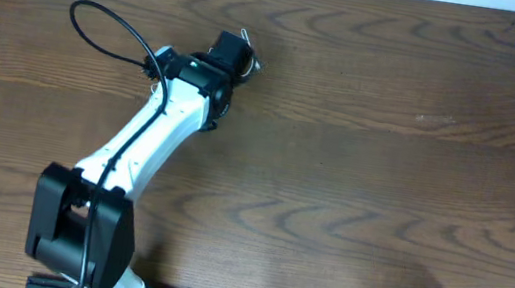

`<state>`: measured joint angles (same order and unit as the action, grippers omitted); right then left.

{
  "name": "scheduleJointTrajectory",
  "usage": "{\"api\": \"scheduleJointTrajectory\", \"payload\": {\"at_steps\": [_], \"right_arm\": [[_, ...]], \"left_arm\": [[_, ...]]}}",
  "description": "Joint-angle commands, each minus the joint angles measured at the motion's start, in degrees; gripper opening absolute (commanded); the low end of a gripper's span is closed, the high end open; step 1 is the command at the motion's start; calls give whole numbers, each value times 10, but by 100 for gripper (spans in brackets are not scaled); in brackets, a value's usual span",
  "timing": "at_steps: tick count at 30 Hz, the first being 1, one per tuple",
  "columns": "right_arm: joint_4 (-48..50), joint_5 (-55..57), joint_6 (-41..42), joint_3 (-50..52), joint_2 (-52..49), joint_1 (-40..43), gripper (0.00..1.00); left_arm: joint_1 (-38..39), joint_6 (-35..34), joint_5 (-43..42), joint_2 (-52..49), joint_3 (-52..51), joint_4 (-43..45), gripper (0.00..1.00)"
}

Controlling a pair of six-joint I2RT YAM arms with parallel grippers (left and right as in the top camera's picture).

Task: Untangle cables
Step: 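Lower the left gripper and pinch the white cable loop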

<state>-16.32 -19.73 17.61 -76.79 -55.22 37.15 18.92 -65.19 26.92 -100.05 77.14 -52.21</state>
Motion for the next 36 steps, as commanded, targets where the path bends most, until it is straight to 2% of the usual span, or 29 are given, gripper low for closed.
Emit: {"api": "scheduleJointTrajectory", "payload": {"at_steps": [1,6,9,13,20,23,27,30,32,36], "right_arm": [[-4,-1,1,-3,6,-5,99],[-5,-1,1,-1,6,-5,99],[-5,-2,1,0,6,-5,99],[-5,-2,1,0,6,-5,99],[-7,-1,1,1,6,-5,99],[-7,-1,1,1,6,-5,99],[-9,-1,1,2,6,-5,99],[-9,-1,1,5,6,-5,99],[-9,-1,1,5,6,-5,99],[-9,-1,1,5,6,-5,98]], "left_arm": [[-35,-26,-23,-23,-1,16,94],[-51,-24,-50,-54,-1,55,93],[-51,-24,-51,-70,-1,82,82],[-51,-24,-58,-88,-1,101,73],[-51,-24,-49,-119,-1,110,73],[-52,-24,-37,-122,-1,112,63],[-52,-24,-36,-122,-1,117,30],[-52,-5,-36,-122,-1,127,21],[-52,36,-36,-122,-1,140,9],[-52,103,-37,-122,-1,157,8]]}}
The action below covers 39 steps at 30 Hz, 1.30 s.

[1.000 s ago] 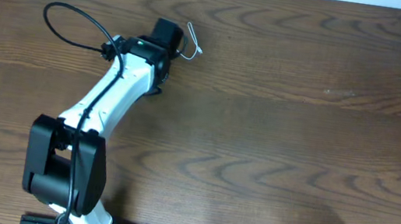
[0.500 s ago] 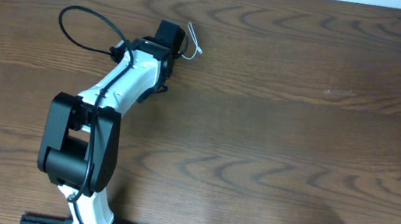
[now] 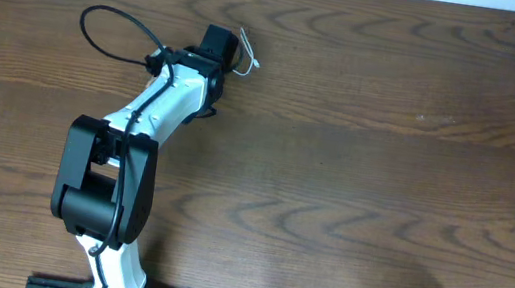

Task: Untangle cables
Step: 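Lower the left gripper and pinch the white cable loop, then carry the white cable with the left gripper to the upper right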

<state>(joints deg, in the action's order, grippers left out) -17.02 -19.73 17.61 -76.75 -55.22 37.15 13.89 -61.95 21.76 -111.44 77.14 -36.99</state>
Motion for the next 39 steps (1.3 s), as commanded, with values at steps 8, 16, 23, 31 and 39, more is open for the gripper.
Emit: {"api": "scheduleJointTrajectory", "payload": {"at_steps": [8,16,23,31,39], "right_arm": [[-2,-1,1,8,6,-5,98],[-2,-1,1,8,6,-5,98],[-2,-1,1,8,6,-5,97],[-2,-1,1,9,6,-5,98],[-2,-1,1,9,6,-5,98]], "left_arm": [[9,159,-23,-8,-1,7,8],[40,223,-28,-8,-1,47,39],[42,223,-26,-8,-1,101,58],[37,223,-11,-9,-1,132,63],[36,269,19,-35,-1,173,67]]}}
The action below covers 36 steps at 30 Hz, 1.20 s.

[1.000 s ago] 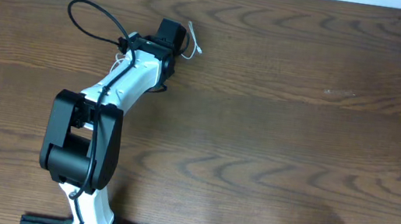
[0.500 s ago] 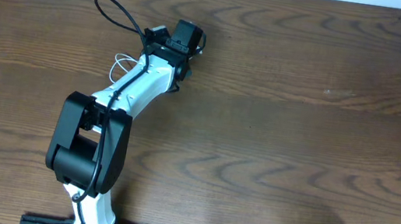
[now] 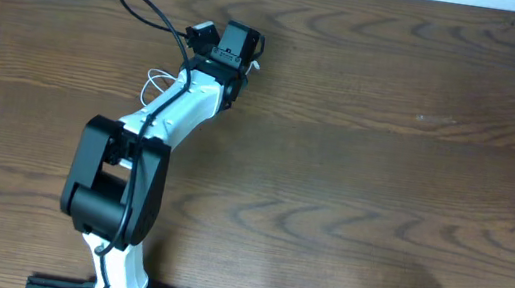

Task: Untangle cables
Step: 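Carry the white cable with the left gripper to the upper right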

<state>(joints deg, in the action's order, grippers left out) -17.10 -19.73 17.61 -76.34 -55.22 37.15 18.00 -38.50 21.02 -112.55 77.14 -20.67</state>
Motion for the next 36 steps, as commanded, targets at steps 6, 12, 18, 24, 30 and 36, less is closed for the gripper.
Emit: {"api": "scheduleJointTrajectory", "payload": {"at_steps": [6,12,18,24,30,36], "right_arm": [[-1,-1,1,4,3,-5,98],[-1,-1,1,5,-3,-5,97],[-1,-1,2,5,-6,-5,97],[-1,-1,1,5,-6,-5,97],[-1,-1,1,5,-6,-5,97],[-1,-1,1,5,-6,-5,97]], "left_arm": [[-5,55,26,-45,-1,57,68],[-14,55,26,-46,-1,58,64],[-25,55,26,-46,-1,51,30],[-24,55,26,-46,-1,49,8],[-24,74,17,-43,0,43,8],[-24,85,-43,-8,0,22,8]]}}
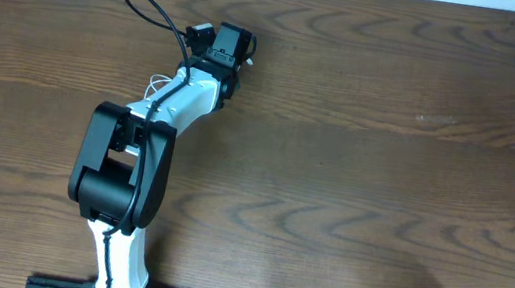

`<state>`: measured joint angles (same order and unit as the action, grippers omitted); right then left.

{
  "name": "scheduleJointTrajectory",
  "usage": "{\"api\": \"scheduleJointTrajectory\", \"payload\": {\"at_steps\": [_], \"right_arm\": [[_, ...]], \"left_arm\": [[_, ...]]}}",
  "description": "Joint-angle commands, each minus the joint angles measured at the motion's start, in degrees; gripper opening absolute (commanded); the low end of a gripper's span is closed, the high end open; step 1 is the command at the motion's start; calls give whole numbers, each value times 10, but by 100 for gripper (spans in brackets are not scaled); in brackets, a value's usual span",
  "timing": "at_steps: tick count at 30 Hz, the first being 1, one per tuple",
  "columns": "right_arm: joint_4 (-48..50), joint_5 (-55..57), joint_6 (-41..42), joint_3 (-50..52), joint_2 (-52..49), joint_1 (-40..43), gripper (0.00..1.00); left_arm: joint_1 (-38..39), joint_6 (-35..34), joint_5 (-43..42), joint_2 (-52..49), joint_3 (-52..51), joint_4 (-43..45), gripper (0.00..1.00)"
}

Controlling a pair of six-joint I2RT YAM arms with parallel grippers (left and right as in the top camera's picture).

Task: Untangle cables
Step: 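Carry the white cable with the left gripper to the upper right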

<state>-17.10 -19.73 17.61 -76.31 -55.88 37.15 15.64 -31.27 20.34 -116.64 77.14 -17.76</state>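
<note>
Only the overhead view is given. My left arm reaches to the far left-middle of the wooden table (356, 158), and my left gripper (232, 44) points down there. Its black wrist hides the fingers, so open or shut does not show. A thin white cable shows in two bits: a small loop (156, 79) just left of the forearm, and a short end (248, 61) at the gripper's right side. The stretch between them lies hidden under the arm. My right gripper is out of view; only part of its arm base shows at the bottom edge.
A black cable loop (151, 8) runs from the left wrist out to the left. More black cables lie at the far right corner and along the right edge. The arms' base rail runs along the near edge.
The left gripper has shifted slightly left and the upper arm has swung a little further up the table. The white loop beside the forearm and the white end by the gripper stay about where they were.
The left gripper first stood over a white cable end at the far left-middle. It then sat slightly further left and back. Later it was a little right again, with a white loop showing left of the forearm. It holds nearly that pose now.
</note>
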Motion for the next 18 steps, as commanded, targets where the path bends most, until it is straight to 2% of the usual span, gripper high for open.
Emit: {"api": "scheduleJointTrajectory", "payload": {"at_steps": [1,11,18], "right_arm": [[-1,-1,1,4,0,-5,97],[0,-1,1,4,1,-5,98],[9,11,-15,4,17,-18,99]], "left_arm": [[-1,12,-59,44,1,-11,8],[8,-24,-291,163,2,2,8],[58,-102,-446,186,2,113,8]]}}
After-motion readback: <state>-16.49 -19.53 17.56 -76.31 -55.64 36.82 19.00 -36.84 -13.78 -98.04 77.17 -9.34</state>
